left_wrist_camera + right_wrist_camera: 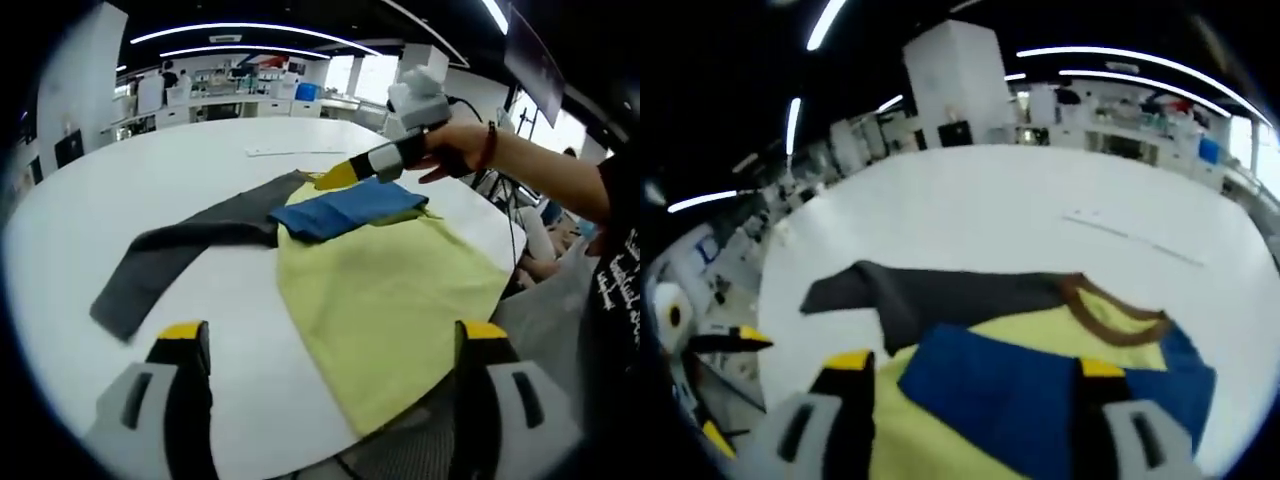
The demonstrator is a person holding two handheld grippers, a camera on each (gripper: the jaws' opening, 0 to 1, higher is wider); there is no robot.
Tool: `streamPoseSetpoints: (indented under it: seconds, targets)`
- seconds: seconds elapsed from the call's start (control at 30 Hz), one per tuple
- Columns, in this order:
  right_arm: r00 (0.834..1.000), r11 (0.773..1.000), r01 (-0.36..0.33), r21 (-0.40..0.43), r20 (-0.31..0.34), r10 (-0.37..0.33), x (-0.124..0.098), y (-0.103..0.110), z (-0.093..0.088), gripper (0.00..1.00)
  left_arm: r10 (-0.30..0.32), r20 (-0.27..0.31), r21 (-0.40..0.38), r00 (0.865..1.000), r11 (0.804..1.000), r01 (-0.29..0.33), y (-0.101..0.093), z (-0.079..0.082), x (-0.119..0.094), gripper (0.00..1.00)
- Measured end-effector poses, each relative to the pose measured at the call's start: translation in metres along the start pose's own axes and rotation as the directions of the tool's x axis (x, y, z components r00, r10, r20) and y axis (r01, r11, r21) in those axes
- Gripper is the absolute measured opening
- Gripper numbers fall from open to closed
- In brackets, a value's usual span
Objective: Fold the garment on the visible template until the final outline fits inside the template.
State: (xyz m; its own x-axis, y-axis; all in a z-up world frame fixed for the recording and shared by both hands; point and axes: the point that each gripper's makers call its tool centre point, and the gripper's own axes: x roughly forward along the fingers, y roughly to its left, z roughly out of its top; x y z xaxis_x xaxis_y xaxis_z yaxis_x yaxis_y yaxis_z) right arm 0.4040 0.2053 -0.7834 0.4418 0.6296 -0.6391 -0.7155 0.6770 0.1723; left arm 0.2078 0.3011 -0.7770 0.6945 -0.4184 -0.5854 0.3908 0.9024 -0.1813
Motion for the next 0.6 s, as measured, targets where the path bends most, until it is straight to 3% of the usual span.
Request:
streamPoseSetpoints:
  seconds: [0.33,0.6]
  targets:
    - [0.998,0.998,0.068,-0.015,-0.008,-0.068,-0.032,-0.036,-0.013,0.87,0.017,0.01,0.007,1.0,1.0,-0.017,0.007,0.004,-0.005,0.99]
    - [0.993,0.993,0.114,-0.019,0.004,-0.114,-0.064,-0.063,-0.025,0.83,0.028,0.017,0.016,0.999,0.999,-0.029,0.01,0.006,-0.009,0.99]
